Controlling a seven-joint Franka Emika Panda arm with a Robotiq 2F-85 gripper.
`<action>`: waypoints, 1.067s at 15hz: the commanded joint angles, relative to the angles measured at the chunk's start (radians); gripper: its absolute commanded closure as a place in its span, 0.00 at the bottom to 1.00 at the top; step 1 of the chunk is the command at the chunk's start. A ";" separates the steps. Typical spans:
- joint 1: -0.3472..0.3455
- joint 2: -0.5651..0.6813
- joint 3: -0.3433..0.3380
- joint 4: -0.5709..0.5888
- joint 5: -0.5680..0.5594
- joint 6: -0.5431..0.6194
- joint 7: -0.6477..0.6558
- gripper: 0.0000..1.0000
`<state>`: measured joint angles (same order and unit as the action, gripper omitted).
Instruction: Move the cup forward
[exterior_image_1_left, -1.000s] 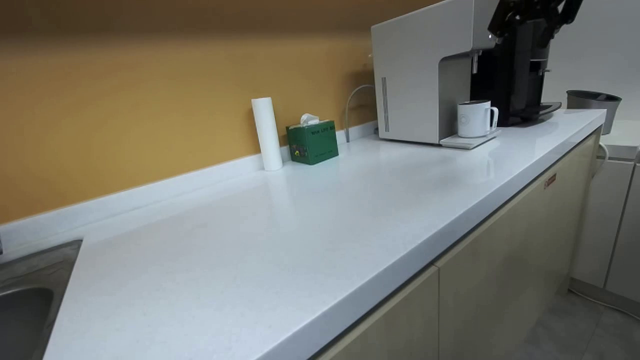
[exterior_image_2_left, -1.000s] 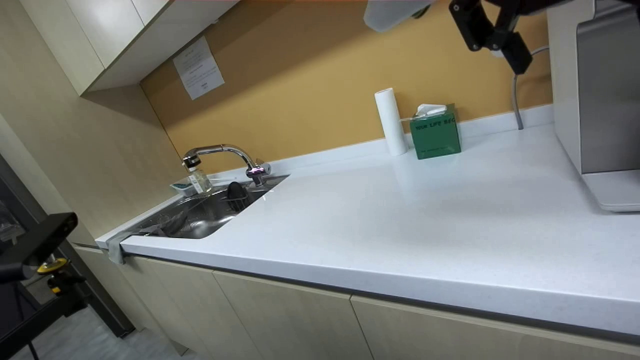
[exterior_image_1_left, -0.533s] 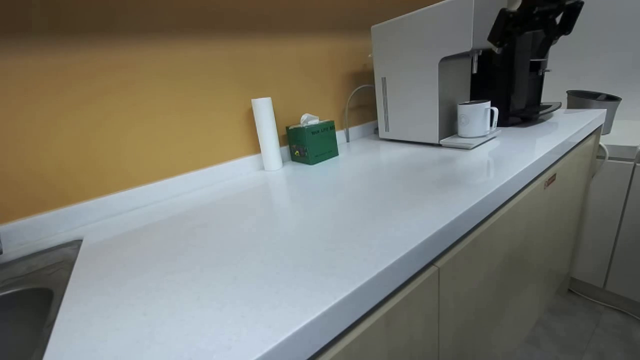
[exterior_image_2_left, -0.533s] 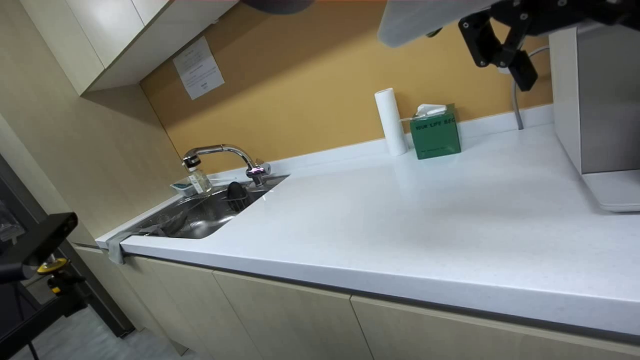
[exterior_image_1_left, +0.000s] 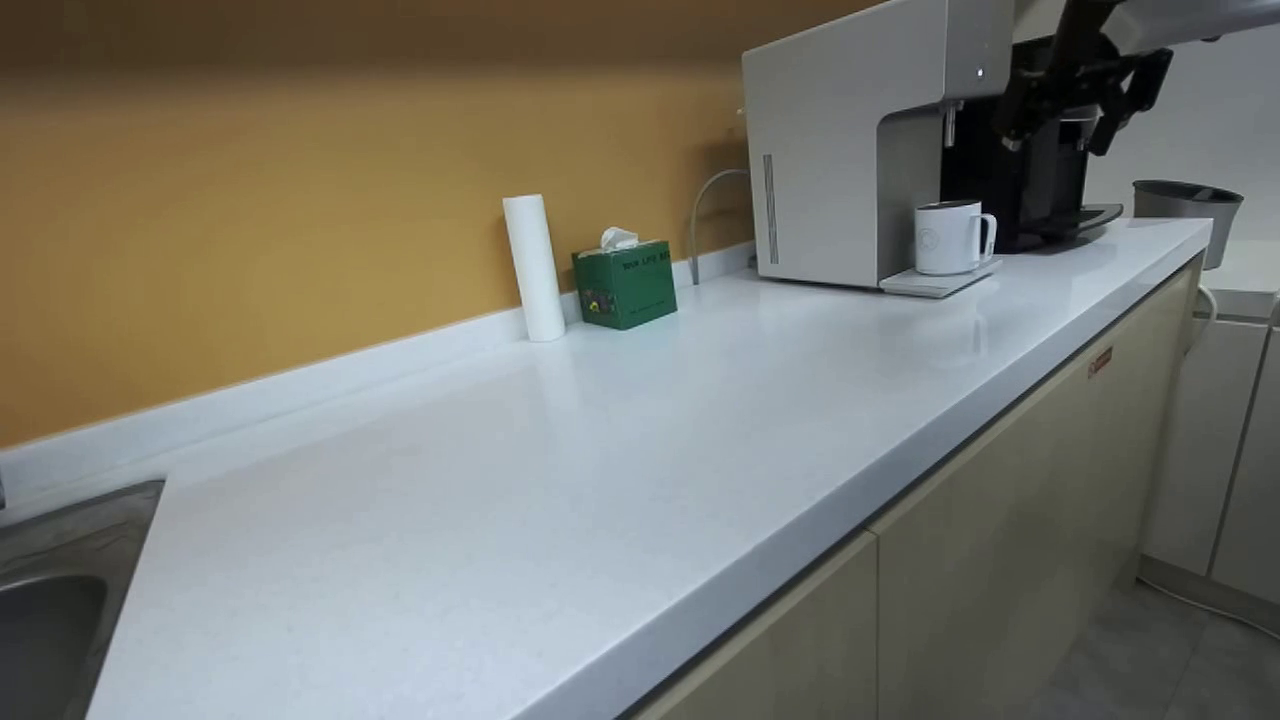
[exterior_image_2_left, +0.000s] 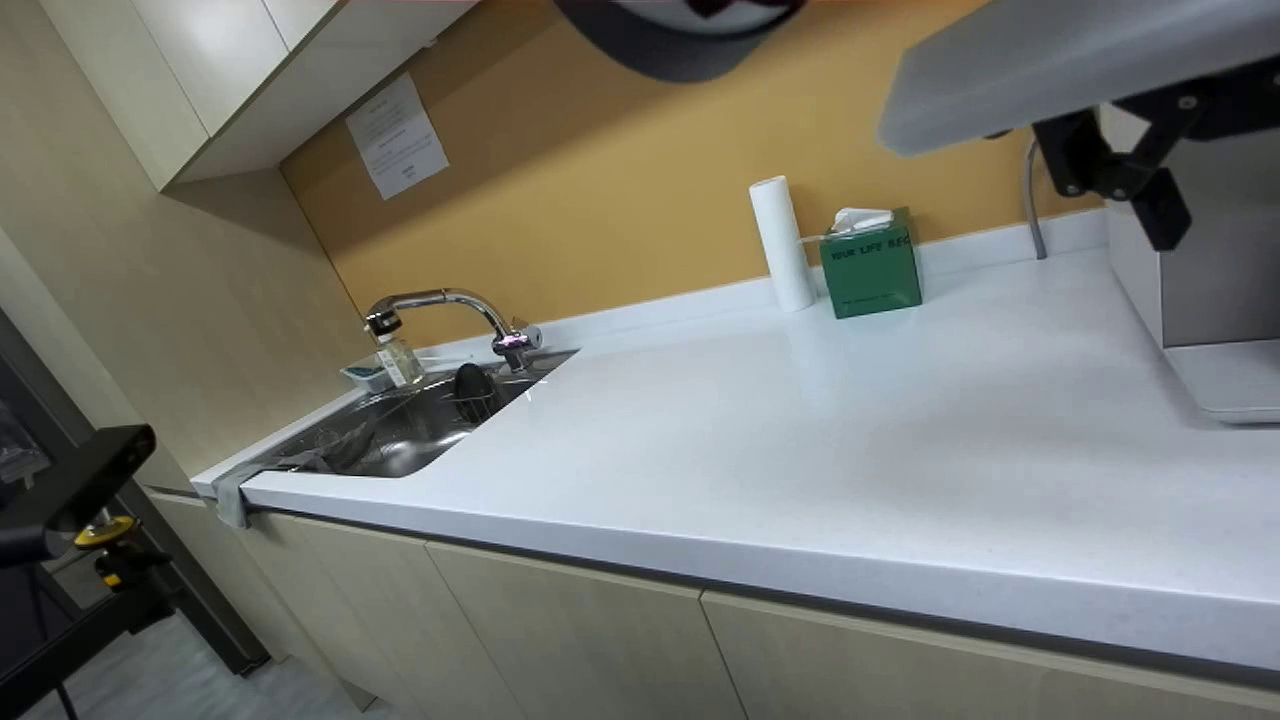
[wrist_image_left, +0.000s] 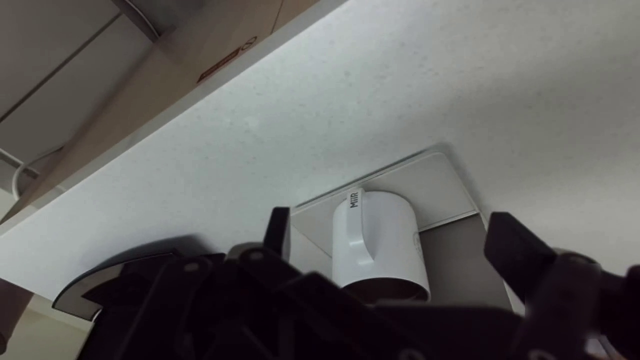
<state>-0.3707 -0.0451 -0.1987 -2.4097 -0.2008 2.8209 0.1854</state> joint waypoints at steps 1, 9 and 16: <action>0.026 0.101 -0.043 0.077 0.037 0.067 -0.032 0.00; 0.061 0.191 -0.071 0.114 0.118 0.144 -0.102 0.00; 0.062 0.273 -0.092 0.167 0.027 0.157 -0.075 0.00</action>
<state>-0.3190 0.1788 -0.2690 -2.2837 -0.1336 2.9700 0.0954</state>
